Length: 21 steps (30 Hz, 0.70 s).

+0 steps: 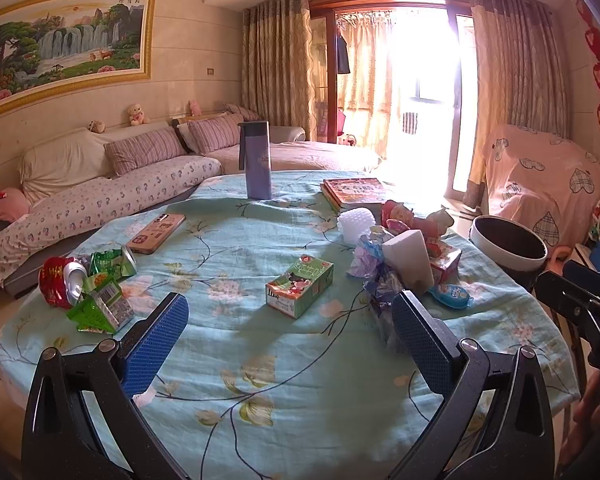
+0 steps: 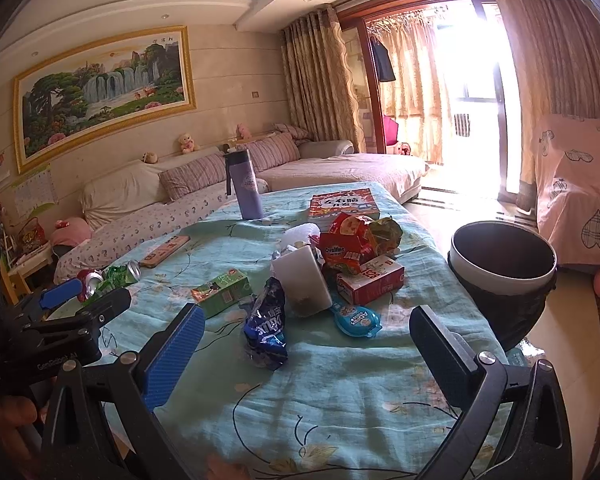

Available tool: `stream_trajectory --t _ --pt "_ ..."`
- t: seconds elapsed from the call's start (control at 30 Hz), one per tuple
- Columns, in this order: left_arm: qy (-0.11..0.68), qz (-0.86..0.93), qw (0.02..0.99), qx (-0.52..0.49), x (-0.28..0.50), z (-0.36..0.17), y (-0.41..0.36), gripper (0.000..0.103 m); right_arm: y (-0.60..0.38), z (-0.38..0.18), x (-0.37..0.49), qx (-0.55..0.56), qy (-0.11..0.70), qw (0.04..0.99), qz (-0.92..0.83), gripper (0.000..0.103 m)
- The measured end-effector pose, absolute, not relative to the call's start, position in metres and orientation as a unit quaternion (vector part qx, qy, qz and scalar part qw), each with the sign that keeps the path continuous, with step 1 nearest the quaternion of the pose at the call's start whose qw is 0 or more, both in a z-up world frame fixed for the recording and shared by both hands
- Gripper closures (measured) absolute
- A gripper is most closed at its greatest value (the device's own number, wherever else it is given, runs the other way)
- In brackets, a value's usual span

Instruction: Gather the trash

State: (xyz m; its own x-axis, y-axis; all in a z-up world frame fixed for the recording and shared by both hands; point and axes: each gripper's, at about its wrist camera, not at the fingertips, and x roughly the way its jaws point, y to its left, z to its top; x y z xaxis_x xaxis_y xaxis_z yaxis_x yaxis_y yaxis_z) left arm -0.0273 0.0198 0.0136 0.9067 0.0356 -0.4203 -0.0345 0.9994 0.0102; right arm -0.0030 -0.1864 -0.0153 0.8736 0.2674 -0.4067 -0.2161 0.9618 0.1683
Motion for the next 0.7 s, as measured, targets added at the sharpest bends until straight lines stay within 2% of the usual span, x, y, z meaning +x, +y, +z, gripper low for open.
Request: stream_trajectory --t 0.7 --pt "0.242 0.009 0.970 -0.007 -0.013 -0.001 0.034 0.000 -0.179 -0.020 -0.001 0.060 0.228 0.962 0.138 0.000"
